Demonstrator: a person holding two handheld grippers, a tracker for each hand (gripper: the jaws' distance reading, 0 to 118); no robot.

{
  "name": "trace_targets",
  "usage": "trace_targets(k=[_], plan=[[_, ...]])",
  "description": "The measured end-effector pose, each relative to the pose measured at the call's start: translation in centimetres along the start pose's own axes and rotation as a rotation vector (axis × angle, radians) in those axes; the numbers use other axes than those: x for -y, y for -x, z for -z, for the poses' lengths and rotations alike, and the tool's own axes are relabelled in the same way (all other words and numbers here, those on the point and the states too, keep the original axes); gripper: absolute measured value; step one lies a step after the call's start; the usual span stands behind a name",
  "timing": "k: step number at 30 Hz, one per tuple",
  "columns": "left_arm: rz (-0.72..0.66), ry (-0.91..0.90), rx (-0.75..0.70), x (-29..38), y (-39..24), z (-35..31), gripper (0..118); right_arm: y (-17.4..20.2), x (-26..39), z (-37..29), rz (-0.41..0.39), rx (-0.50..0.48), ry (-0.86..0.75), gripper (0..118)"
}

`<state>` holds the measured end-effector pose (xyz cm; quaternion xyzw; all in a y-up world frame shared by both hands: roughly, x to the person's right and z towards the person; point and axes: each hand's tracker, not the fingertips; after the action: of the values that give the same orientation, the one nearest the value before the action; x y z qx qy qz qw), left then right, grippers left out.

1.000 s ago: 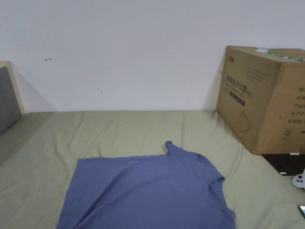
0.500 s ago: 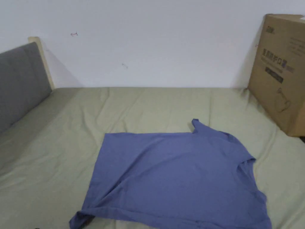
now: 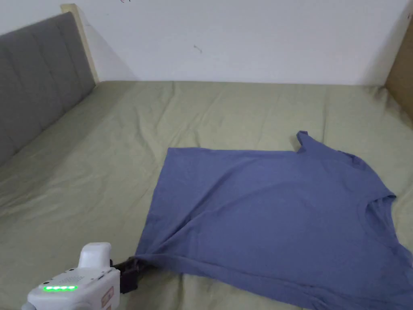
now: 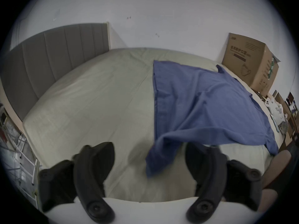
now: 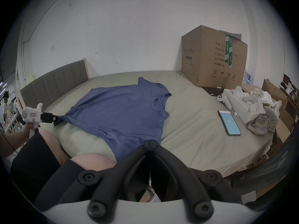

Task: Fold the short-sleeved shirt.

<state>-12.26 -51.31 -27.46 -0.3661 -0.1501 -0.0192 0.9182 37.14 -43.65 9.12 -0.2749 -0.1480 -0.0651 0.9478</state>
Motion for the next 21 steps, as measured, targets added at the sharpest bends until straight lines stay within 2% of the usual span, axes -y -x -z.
trace_targets(k=[1, 2, 4, 6, 10, 13, 14, 16, 17, 19, 21], plan=[[-0.011, 0.016, 0.03, 0.1, -0.2, 0.5, 35, -0.1, 0.1, 0.4, -0.005, 0.005, 0.014, 0], [0.0, 0.003, 0.008, 0.3, -0.4, 0.5, 5, -0.3, 0.2, 0.6, -0.004, 0.011, 0.023, 0], [0.094, 0.024, 0.027, 1.1, -1.3, 0.5, 5, -0.5, 0.6, 1.1, 0.002, 0.013, 0.039, 0], [0.106, 0.007, 0.026, 1.4, -1.7, -0.3, 5, -0.9, 0.7, 1.8, 0.011, 0.014, 0.054, 0], [0.056, -0.058, 0.038, 0.8, -0.8, -2.1, 4, -1.6, 0.5, 4.5, -0.011, 0.02, 0.116, 0], [0.043, -0.078, 0.037, 0.2, -0.9, -2.9, 4, -2.0, 0.4, 8.1, -0.038, 0.003, 0.222, 1], [0.036, -0.082, 0.043, 0.0, -1.0, -3.2, 4, -2.3, 0.5, 9.1, -0.02, -0.005, 0.213, 11], [0.027, -0.077, 0.043, -0.3, -1.3, -3.0, 4, -2.6, 0.5, 11.3, 0.014, -0.002, 0.239, 56], [0.062, -0.089, 0.014, -0.4, -1.3, -3.0, 4, -2.7, 0.5, 12.2, 0.043, 0.008, 0.271, 58], [0.073, -0.079, 0.01, -0.2, -1.2, -2.4, 4, -2.4, 0.2, 13.5, 0.092, -0.036, 0.327, 58], [0.065, -0.067, 0.025, 0.0, -1.6, -2.4, 4, -1.5, 0.0, 13.6, 0.057, -0.026, 0.34, 58]])
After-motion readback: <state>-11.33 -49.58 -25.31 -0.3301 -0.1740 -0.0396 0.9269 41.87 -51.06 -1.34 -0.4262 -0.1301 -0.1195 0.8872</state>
